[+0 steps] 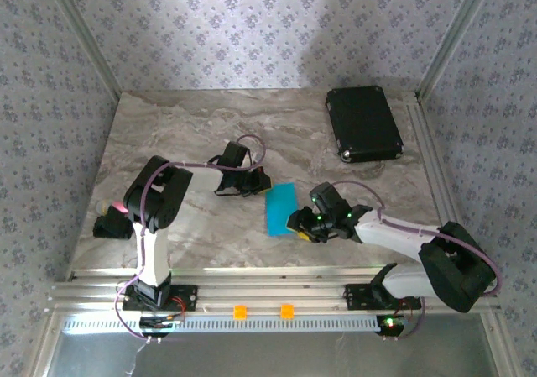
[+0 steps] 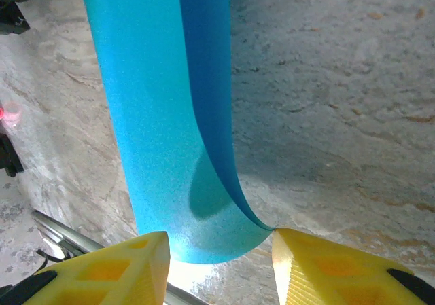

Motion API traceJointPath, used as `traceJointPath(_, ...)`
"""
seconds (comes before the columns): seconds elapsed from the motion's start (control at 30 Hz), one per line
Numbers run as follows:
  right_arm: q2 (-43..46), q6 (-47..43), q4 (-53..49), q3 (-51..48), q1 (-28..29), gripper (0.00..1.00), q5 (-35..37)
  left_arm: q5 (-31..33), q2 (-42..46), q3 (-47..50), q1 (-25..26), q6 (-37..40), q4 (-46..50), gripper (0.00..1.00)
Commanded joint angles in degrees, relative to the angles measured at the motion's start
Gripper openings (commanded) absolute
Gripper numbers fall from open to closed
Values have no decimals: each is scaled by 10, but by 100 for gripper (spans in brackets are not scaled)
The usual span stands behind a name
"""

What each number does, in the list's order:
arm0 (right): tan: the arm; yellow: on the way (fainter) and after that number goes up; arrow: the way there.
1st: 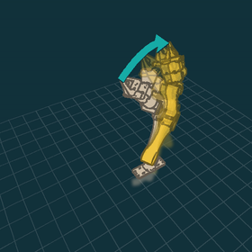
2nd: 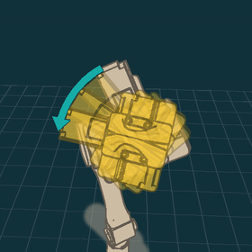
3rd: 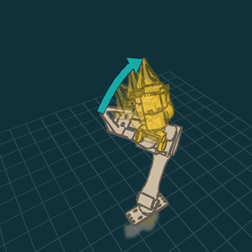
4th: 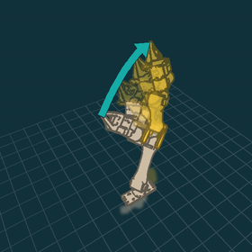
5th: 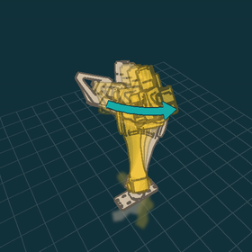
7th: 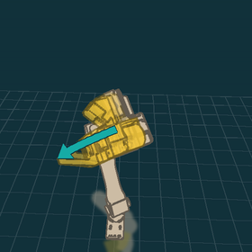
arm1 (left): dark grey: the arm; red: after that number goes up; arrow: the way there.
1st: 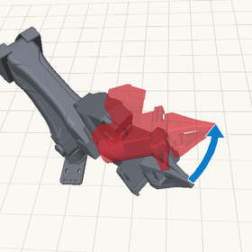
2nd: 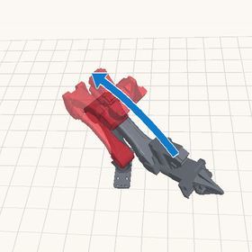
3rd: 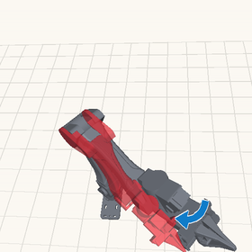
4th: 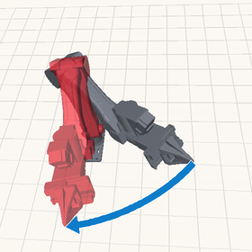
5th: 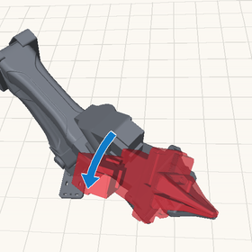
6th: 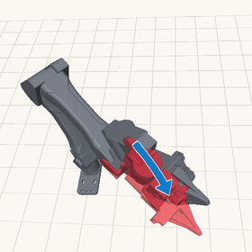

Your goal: Fold a paper plane with a square sheet of paper (pick it up from the middle)

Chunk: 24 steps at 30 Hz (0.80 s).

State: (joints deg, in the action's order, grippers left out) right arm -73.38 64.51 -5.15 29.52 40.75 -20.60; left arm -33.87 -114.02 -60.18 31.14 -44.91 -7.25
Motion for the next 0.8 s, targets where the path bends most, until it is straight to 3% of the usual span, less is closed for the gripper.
traceJointPath(0.0,10,-6,-32,14,3,46,-1,21,-21,15,5,5,56,5)
traceJointPath(0.1,16,3,-62,8,8,46,14,19,-23,12,5,3,57,5)
traceJointPath(0.5,7,-1,4,10,15,47,22,20,-22,8,7,9,62,5)
traceJointPath(0.77,-46,-37,120,6,-60,49,-55,20,-24,9,11,7,62,5)
